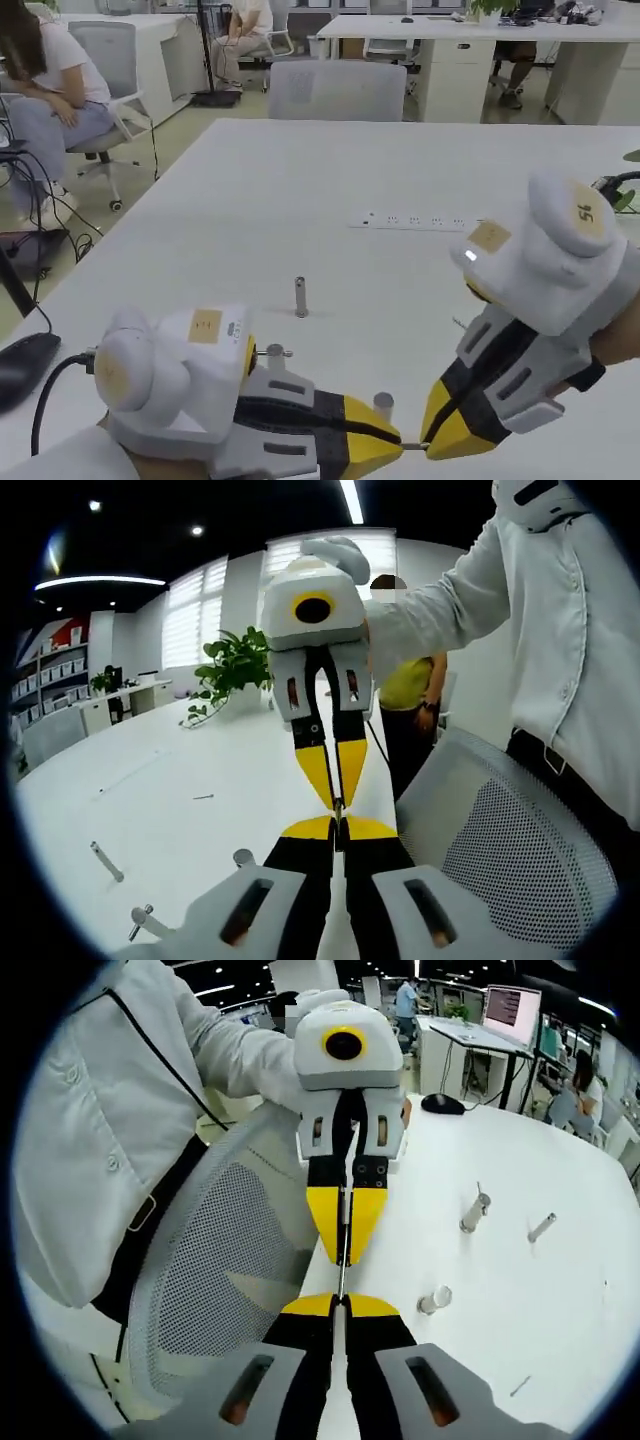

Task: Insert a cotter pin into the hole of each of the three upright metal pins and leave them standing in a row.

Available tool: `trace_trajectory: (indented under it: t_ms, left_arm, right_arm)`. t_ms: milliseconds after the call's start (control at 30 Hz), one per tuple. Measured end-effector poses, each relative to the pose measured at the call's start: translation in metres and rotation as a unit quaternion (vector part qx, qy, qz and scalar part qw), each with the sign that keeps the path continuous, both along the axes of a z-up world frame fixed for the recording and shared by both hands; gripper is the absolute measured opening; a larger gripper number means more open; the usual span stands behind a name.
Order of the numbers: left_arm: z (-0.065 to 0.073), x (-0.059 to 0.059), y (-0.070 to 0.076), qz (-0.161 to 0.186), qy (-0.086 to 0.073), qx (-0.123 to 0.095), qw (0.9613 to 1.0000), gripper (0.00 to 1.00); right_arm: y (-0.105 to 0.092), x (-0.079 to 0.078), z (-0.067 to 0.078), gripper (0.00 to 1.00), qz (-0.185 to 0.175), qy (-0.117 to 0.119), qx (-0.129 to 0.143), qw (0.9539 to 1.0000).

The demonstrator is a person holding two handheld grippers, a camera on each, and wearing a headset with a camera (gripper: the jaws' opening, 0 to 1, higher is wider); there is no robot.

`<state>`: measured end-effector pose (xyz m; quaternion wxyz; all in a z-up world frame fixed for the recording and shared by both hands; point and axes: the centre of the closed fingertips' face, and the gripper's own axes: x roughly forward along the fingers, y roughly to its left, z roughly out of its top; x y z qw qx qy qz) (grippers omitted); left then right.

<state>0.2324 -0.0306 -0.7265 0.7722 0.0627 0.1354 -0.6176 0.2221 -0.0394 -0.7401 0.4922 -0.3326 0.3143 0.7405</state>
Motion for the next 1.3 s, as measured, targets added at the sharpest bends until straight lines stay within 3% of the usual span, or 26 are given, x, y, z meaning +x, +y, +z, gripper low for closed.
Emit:
trace_trajectory:
  t_ms: [167, 433, 500, 1067, 1300]
  left_arm:
    - [-0.0025, -0.0008, -0.0004, 0.004, 0.005, 0.001, 1.0, 0.0]
    - [-0.0039, -0.0046, -0.005, -0.002, 0.01, 0.004, 0.9999, 0.0]
    - [-0.0047, -0.0039, -0.0051, -0.001, 0.008, 0.008, 0.9999, 0.0]
    - [-0.0031, -0.004, -0.0039, -0.004, 0.007, 0.005, 1.0, 0.0]
    - [-0.0037, -0.0033, -0.0039, -0.001, 0.008, 0.002, 1.0, 0.0]
  right_arm:
    - [-0.0005, 0.0009, -0.0011, 0.04, 0.0, -0.019, -0.003, 0.9998]
    - [-0.0053, -0.0011, -0.0045, 0.04, -0.003, -0.006, -0.022, 0.9997]
    - [-0.0049, -0.0007, -0.0066, 0.05, 0.002, -0.016, -0.023, 0.9996]
    - [-0.0013, -0.0005, -0.0055, 0.05, 0.01, -0.019, -0.023, 0.9995]
    - [-0.0011, 0.0009, -0.0063, 0.04, 0.012, -0.032, -0.024, 0.9991]
